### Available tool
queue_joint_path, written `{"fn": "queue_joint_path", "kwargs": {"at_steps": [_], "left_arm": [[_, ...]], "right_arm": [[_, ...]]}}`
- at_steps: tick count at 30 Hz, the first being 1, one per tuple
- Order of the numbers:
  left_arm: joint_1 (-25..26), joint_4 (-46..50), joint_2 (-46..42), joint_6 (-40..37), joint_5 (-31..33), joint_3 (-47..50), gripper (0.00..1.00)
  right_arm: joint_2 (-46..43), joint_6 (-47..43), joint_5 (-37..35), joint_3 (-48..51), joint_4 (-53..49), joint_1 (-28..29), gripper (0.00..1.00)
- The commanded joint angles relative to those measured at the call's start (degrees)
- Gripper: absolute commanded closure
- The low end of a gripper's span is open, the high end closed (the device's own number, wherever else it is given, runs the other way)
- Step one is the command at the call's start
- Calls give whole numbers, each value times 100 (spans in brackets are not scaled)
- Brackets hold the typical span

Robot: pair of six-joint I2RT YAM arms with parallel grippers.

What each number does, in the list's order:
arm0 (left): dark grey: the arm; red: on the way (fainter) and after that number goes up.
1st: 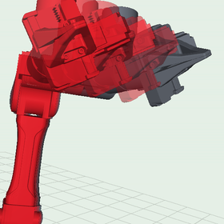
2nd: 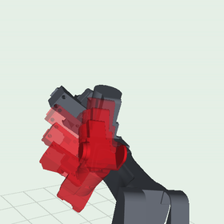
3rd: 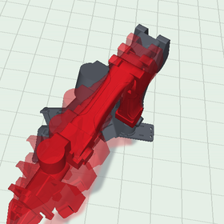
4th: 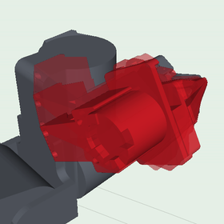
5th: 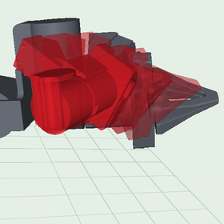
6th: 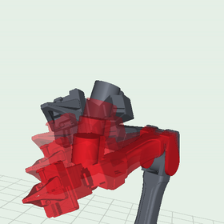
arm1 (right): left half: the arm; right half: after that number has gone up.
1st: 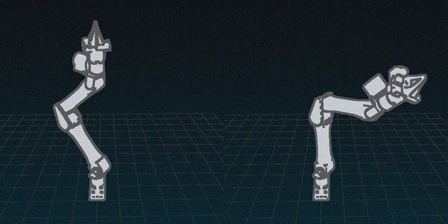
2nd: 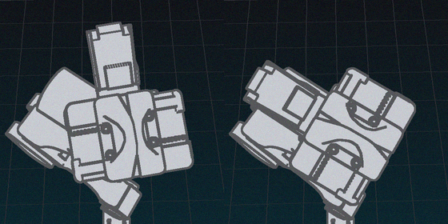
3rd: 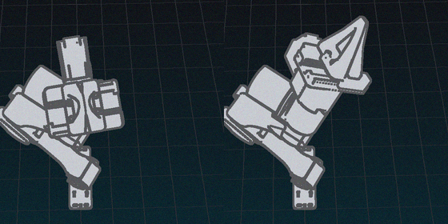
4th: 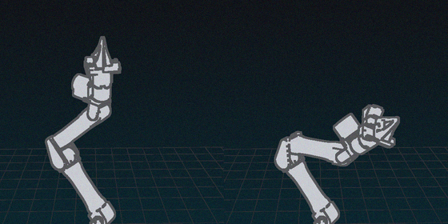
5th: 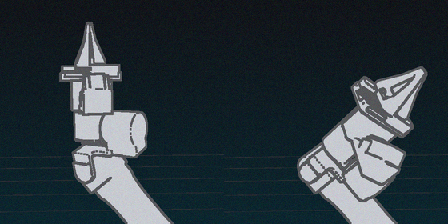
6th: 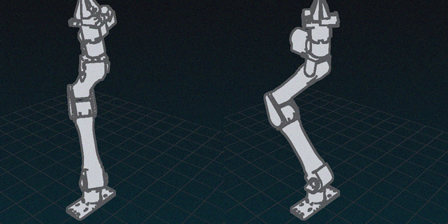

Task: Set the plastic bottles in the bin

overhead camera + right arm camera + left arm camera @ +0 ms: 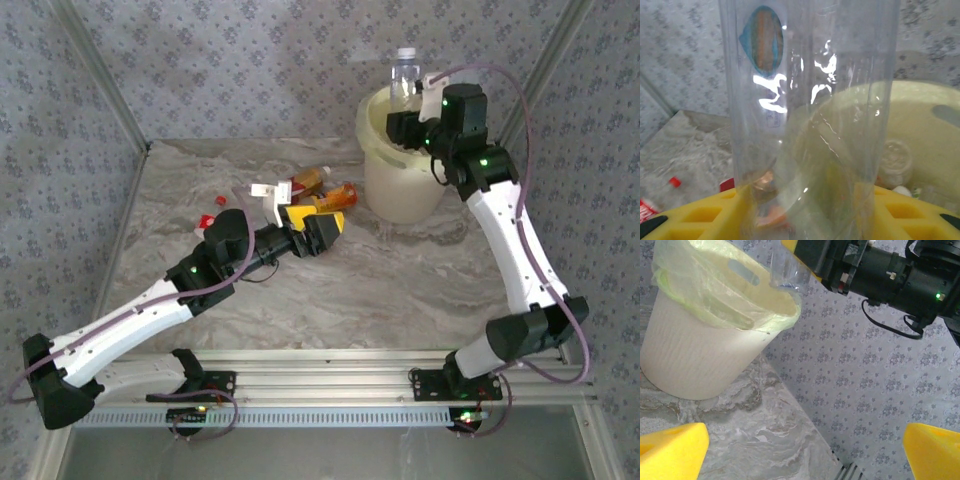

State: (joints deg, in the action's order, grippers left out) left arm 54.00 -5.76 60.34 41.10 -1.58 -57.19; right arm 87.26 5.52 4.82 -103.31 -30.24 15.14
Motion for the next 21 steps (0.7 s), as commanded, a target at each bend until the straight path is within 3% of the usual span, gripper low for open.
{"fn": "queue_joint_path", "kwargs": {"at_steps": [1, 11, 21], "left_arm": [[-21, 31, -31, 71, 121, -255, 0], [-21, 664, -99, -234, 269, -438, 0], [-21, 1082, -204, -653, 366, -486, 0]], "right_arm": [[453, -41, -119, -555, -368, -265, 46], [1729, -56, -117, -1751, -1328, -785, 46], [2222, 129, -418, -1849, -1793, -976, 44]]}}
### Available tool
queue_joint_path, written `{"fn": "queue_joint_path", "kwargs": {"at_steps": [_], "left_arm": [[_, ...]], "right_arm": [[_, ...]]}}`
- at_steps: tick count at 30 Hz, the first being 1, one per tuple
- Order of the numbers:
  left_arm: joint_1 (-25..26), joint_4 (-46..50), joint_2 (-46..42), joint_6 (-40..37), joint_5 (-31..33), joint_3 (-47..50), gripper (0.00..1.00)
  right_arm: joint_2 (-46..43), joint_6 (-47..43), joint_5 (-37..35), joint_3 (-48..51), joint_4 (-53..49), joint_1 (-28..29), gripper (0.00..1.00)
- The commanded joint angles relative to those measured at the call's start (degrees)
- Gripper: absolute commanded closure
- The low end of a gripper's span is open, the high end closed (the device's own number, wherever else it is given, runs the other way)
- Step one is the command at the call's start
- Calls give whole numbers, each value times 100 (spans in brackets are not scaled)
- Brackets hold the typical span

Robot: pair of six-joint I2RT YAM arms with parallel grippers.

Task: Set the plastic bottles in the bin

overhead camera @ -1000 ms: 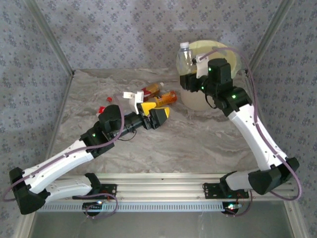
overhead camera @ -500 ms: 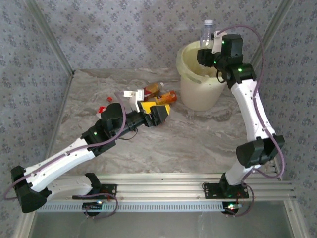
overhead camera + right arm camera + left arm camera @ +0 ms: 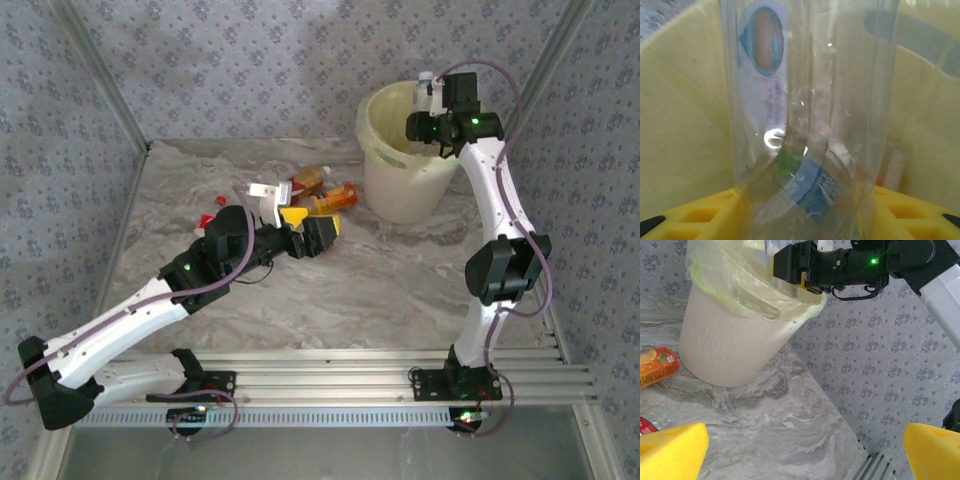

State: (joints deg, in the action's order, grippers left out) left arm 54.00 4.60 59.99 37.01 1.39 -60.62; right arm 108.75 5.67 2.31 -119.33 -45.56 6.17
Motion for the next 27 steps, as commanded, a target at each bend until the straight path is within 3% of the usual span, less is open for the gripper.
{"fn": "queue_joint_path", "kwargs": {"at_steps": [1, 11, 19, 27], "left_arm": [[-20, 22, -196, -283, 25, -128, 0], [-21, 55, -308, -783, -457, -104, 0], [-21, 898, -444, -1662, -681, -229, 0], [-19, 2411, -485, -2557, -241, -530, 0]], "right_arm": [[91, 118, -200, -249, -290, -84, 43], [35, 206, -178, -281, -313, -108, 23], [-461, 272, -101, -93, -49, -81, 19], [-1665, 474, 226, 1376, 864, 129, 17]]}}
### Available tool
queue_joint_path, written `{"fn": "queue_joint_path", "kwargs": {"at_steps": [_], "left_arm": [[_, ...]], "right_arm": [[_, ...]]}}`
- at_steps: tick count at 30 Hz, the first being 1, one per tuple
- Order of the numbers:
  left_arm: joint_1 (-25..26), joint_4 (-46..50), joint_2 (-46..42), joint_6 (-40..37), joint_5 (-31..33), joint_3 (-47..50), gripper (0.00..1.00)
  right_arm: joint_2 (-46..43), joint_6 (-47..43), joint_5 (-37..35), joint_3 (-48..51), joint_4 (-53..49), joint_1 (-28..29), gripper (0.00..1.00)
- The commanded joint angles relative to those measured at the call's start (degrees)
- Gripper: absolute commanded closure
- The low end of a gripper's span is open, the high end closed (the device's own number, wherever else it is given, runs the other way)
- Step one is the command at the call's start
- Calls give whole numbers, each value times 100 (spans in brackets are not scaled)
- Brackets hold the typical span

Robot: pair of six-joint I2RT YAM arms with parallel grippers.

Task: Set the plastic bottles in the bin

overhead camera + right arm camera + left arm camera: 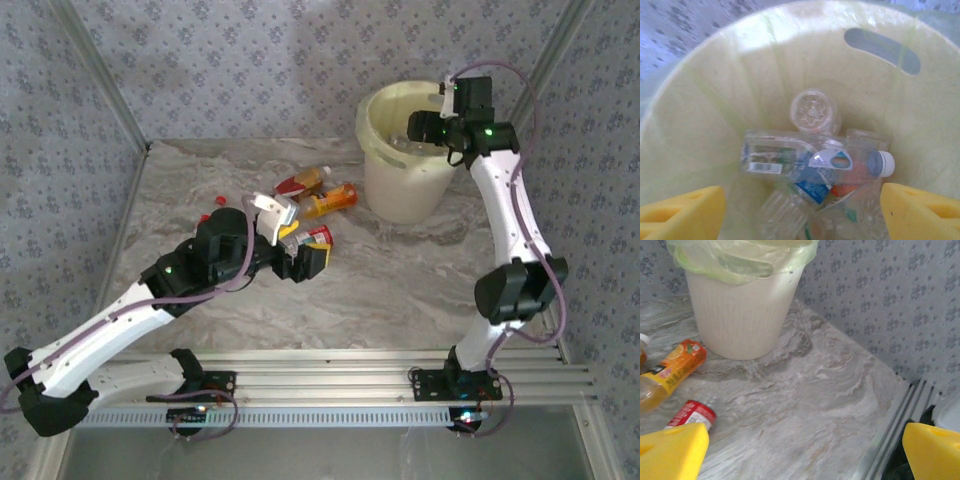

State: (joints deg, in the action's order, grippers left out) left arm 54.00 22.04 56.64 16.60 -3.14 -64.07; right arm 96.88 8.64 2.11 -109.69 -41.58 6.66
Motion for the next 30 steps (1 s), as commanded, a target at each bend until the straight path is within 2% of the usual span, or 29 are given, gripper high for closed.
{"fn": "queue_joint_path", "kwargs": {"at_steps": [1, 5, 10, 13, 18, 23, 25, 30], "left_arm": [[-20, 773, -162, -596, 293, -184, 0], [-21, 1218, -114, -955, 451, -249, 0], [-51, 1593, 95, -1118, 990, -331, 0], [-205, 1762, 279, -1090, 1084, -369, 0], [-534, 1995, 607, -1149, 1042, -404, 0], [-971, 1990, 890, -1445, 355, -387, 0], [-1054, 1996, 1055, -1631, 257, -423, 0], [-1303, 2057, 1646, -2024, 208, -569, 0]], "right_arm": [[-660, 213, 323, 638, 595, 110, 17], [-1499, 381, 679, 1776, 1204, 266, 16], [-2378, 497, 1176, 2804, 1437, 521, 13], [-2844, 556, 1353, 3308, 1435, 702, 11], [-3492, 638, 1838, 4085, 1495, 913, 8], [-4050, 808, 2270, 5173, 1676, 919, 0], [-4223, 1010, 2502, 5570, 1832, 865, 0], [-4571, 1707, 2458, 6154, 2057, 820, 0]]}}
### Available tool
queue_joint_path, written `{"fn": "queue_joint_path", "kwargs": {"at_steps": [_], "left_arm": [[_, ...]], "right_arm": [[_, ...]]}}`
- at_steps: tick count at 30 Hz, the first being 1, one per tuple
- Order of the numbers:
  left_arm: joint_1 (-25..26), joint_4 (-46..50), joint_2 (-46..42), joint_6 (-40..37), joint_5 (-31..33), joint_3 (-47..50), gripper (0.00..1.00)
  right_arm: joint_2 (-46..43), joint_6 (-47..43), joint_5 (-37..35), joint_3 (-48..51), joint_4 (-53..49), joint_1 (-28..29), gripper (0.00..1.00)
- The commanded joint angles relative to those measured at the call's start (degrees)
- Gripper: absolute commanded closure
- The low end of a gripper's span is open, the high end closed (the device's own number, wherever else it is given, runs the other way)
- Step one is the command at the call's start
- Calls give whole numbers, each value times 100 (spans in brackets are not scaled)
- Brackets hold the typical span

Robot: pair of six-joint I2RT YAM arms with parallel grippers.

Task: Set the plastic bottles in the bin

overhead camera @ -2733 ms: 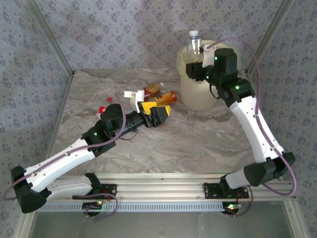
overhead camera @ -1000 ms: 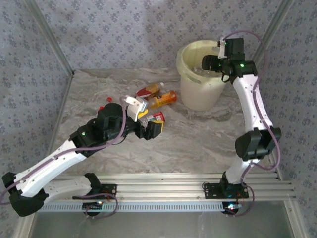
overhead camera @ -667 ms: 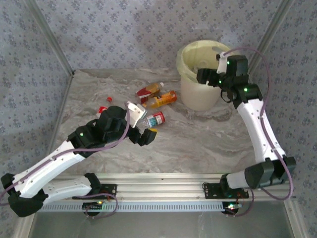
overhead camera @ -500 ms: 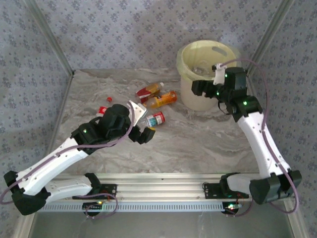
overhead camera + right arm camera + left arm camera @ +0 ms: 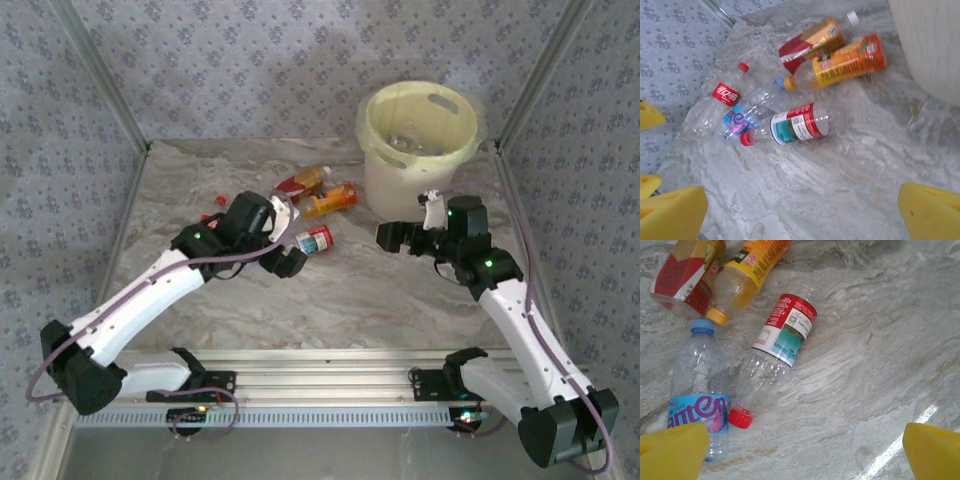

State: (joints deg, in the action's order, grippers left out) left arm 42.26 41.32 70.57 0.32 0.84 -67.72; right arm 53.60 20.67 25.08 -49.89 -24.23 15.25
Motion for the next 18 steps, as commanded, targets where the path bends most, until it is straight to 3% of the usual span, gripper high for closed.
{"fn": "queue_joint_path", "kwargs": {"at_steps": [1, 5, 10, 18], "left_arm": [[-187, 164, 415, -475, -190, -244, 0], [-349, 355, 1137, -747, -226, -443, 1], [-499, 294, 1976, -1086, -247, -663, 1], [-726, 225, 3031, -1431, -451, -1112, 1]], "right_arm": [[-324, 563, 80, 254, 354, -29, 0], [-541, 440, 55, 514, 497, 23, 0], [-608, 104, -748, 445, 23, 385, 0], [-741, 138, -266, 737, 292, 419, 0]]}}
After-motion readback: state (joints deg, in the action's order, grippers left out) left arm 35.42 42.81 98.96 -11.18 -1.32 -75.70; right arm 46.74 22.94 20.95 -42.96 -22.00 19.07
